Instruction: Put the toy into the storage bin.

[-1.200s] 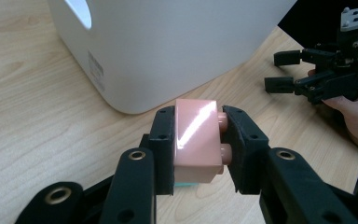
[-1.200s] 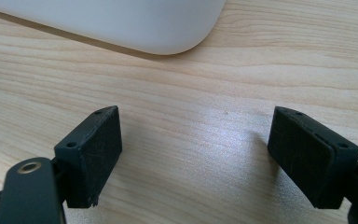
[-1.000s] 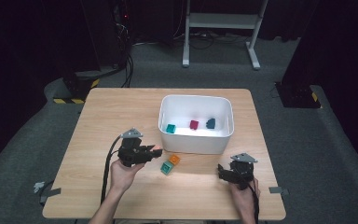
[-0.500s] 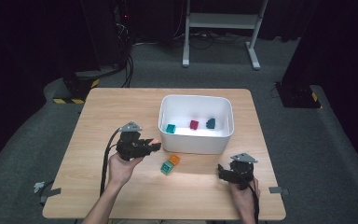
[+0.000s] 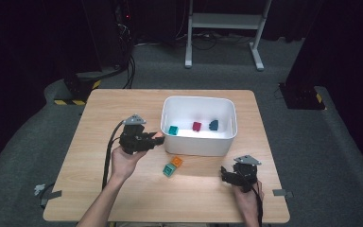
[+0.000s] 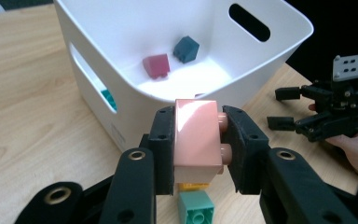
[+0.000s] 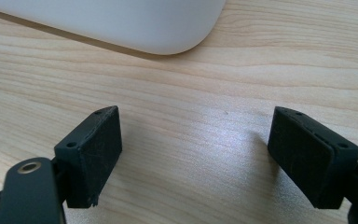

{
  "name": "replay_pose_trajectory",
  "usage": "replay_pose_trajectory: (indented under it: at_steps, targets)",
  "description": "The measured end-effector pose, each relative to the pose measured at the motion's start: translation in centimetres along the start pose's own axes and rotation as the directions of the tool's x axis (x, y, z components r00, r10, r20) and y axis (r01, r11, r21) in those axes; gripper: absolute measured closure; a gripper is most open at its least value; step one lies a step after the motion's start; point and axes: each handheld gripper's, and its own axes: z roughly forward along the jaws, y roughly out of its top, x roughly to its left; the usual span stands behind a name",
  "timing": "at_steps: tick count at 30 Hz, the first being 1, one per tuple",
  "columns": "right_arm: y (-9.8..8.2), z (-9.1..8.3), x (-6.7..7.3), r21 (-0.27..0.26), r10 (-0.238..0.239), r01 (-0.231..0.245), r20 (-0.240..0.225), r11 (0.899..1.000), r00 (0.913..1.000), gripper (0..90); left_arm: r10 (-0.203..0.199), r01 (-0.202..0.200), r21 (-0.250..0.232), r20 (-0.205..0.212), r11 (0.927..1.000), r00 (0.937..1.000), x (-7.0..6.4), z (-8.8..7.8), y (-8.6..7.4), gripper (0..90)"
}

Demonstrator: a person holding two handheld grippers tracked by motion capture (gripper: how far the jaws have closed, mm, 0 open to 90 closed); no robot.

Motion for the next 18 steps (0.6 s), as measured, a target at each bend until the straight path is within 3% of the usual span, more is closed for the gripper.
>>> replay_pose_trajectory:
  at_steps: [18]
  targets:
    - [0.0,0.0,0.0,0.000,0.000,0.000,0.000,1.000,1.0000,17.3,0.037,-0.037,-0.007,0.001,0.9993,0.9993,0.2,1.3,3.6,65.8]
